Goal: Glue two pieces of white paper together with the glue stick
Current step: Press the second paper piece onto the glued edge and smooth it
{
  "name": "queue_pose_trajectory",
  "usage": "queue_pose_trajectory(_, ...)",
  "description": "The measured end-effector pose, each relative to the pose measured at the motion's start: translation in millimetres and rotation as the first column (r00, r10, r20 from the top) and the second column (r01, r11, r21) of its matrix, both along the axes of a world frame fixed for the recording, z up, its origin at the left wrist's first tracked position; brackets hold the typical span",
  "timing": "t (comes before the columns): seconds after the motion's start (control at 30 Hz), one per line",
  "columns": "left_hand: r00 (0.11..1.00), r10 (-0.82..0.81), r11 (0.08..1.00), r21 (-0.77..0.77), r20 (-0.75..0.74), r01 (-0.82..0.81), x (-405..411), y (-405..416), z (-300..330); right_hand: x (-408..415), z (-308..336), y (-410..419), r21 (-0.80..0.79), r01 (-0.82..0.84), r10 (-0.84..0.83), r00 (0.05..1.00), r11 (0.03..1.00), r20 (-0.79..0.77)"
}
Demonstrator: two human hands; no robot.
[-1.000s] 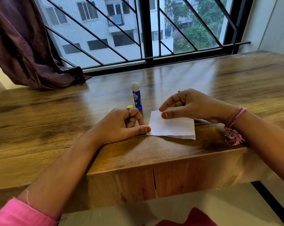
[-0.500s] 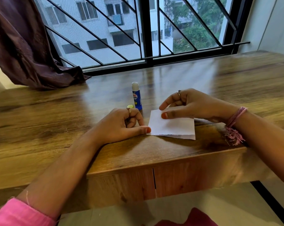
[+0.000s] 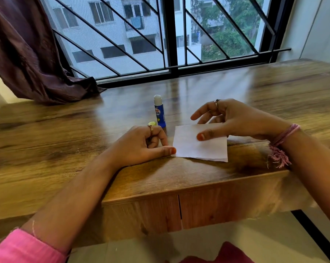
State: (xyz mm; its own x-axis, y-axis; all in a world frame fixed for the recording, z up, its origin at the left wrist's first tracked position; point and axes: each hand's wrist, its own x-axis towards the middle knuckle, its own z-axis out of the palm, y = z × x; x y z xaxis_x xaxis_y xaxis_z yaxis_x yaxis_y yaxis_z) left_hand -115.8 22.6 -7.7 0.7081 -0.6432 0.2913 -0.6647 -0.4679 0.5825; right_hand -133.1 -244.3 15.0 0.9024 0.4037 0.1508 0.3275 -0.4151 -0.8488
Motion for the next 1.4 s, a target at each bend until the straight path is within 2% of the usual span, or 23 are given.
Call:
queue_pose_trajectory(0.6,1.000,0.008,1.000,-0.010,-0.008,-0.008,1.0,0.3,-1.6,-1.0,1.3,-11.1,-0.066,0.048,-0.051,0.998,0.997,-0.029)
queue_pose_trajectory(1.4,1.000,0.001,1.000,-0.002,-0.020,-0.001,2.2,1.1,-2.0,-2.0,4.5,-15.9,-0.101,0.141,-0.139,0.990,0.985,0.024)
